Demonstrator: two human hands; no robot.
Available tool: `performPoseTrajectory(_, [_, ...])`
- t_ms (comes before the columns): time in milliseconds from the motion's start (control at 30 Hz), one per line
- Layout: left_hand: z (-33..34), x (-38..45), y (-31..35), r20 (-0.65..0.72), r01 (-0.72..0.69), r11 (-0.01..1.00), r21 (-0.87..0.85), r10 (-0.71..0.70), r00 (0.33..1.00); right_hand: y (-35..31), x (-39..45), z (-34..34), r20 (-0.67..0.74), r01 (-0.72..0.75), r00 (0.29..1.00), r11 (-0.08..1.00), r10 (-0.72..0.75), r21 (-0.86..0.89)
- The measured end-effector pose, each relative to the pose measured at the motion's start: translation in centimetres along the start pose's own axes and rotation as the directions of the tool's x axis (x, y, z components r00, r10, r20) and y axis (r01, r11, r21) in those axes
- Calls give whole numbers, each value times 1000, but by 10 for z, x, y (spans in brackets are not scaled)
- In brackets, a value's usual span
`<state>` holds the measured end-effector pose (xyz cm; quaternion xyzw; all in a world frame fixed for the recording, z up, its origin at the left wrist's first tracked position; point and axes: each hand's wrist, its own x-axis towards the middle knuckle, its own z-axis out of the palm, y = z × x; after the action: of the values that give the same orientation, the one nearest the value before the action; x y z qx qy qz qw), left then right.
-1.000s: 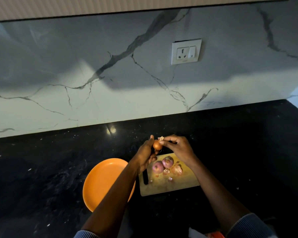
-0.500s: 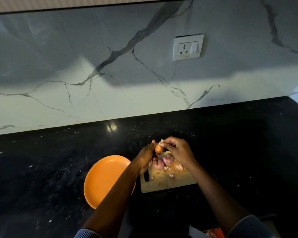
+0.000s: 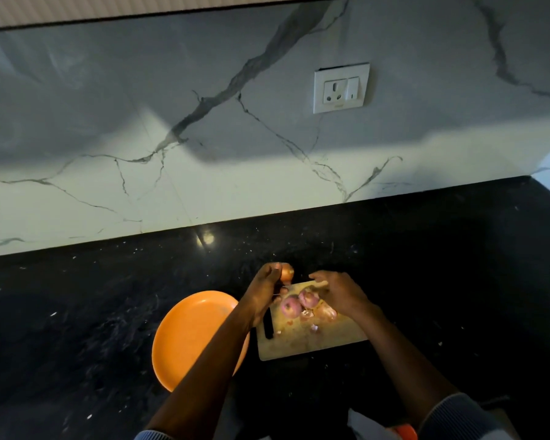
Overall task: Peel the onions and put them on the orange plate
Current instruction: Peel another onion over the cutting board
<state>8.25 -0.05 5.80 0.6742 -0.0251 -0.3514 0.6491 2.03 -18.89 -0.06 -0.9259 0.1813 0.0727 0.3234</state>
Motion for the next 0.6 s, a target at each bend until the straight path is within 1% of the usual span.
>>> performPoseTrajectory(33, [1,0,0,-3,-28,999,17,28,1000,0,1,-1,-16,11,1000,1000,-10,29])
performPoseTrajectory(100, [1,2,0,11,-85,996,22,84,996,-6,2,-6,-71,99,994,976,-87,191])
performPoseTrajectory(167, [2,3,4,49,-135,991,25,134,990,-16,-1,-12,-140,212,975,915,-173,345])
performPoseTrajectory(200, [3,3,5,74,-156,987,35,153,985,-22,-3,-15,-175,258,963,889,-205,379])
performPoseTrajectory(300, [6,6,8,82,-148,988,52,144,986,-33,-3,-21,-266,335,933,857,-243,392])
performPoseTrajectory(467, [7,10,11,84,-87,996,18,85,993,-36,1,-25,-349,347,913,853,-212,390])
performPoseTrajectory(533, [4,14,10,77,-74,997,15,72,994,-38,2,-26,-359,346,911,849,-203,398])
performPoseTrajectory(600, [2,15,9,82,-87,996,29,85,993,-39,4,-25,-339,334,920,842,-194,424])
